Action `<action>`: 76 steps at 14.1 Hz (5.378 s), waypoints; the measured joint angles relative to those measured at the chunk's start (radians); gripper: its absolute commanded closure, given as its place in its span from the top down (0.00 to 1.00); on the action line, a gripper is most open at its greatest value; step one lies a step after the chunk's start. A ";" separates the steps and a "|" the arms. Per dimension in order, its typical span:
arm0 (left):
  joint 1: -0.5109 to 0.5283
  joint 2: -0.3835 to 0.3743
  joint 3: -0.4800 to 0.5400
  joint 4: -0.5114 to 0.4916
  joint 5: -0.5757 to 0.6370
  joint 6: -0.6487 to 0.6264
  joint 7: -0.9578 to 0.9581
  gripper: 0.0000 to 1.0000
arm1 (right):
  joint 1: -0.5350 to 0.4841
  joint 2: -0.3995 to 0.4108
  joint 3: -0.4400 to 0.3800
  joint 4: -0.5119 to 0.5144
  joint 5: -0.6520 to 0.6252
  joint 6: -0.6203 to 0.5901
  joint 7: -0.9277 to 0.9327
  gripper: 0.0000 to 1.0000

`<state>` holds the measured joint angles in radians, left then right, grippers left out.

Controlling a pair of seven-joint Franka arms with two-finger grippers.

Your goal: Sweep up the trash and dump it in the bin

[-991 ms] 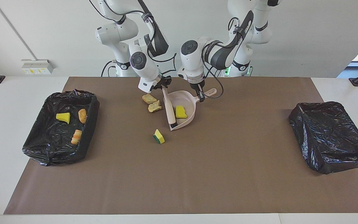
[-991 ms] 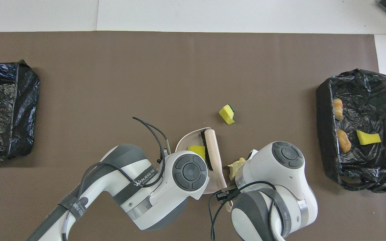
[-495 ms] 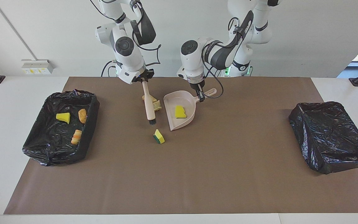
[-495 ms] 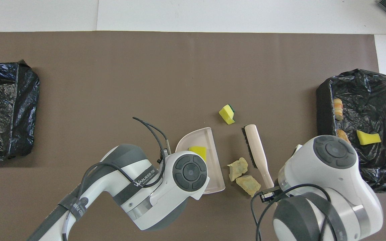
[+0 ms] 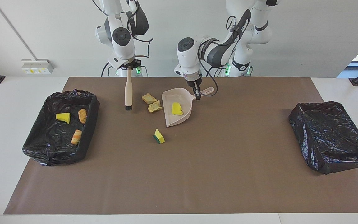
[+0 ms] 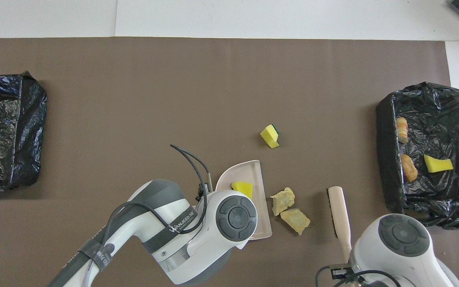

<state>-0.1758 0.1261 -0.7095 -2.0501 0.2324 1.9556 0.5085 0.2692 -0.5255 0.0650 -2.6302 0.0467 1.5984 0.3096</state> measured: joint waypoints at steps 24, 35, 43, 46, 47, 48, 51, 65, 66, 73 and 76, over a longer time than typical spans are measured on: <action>0.028 -0.025 -0.017 -0.032 -0.027 0.017 0.035 0.00 | 0.148 0.277 0.006 0.139 0.592 0.321 -0.033 0.00; 0.082 0.014 0.104 -0.010 -0.049 0.101 0.037 0.00 | 0.070 0.304 -0.008 0.369 0.015 0.183 -0.226 0.00; 0.088 0.110 0.140 0.109 -0.048 0.090 0.007 0.00 | -0.047 0.710 -0.012 0.691 -0.260 0.380 -0.458 0.00; 0.087 0.112 0.138 0.106 -0.047 0.080 0.004 0.00 | -0.025 0.784 -0.007 0.691 -0.266 0.390 -0.423 0.00; 0.086 0.112 0.137 0.104 -0.046 0.077 0.004 0.00 | -0.010 0.789 -0.005 0.682 -0.265 0.388 -0.407 0.00; 0.085 0.111 0.136 0.101 -0.045 0.075 0.004 0.00 | 0.006 0.788 -0.002 0.674 -0.258 0.385 -0.399 0.00; 0.082 0.109 0.136 0.093 -0.041 0.075 0.001 0.00 | 0.030 0.778 0.002 0.647 -0.086 0.377 -0.413 0.00; 0.090 0.087 0.153 0.052 -0.036 0.137 0.153 0.00 | 0.198 0.669 -0.001 0.587 0.091 0.287 -0.270 0.00; 0.090 0.087 0.155 0.051 -0.036 0.142 0.171 0.00 | 0.197 0.669 -0.002 0.586 0.035 0.287 -0.270 0.00; 0.093 0.087 0.163 0.040 -0.036 0.162 0.244 0.00 | 0.201 0.662 0.001 0.598 -0.117 0.245 -0.190 0.00; 0.097 0.087 0.174 0.038 -0.038 0.168 0.328 0.00 | 0.199 0.652 -0.002 0.620 -0.124 0.204 -0.186 0.00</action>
<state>-0.0783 0.2130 -0.5351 -2.0117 0.1944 2.1239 0.8363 0.4685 0.1268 0.0635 -2.0106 -0.0774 1.8021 0.1235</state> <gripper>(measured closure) 0.678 0.731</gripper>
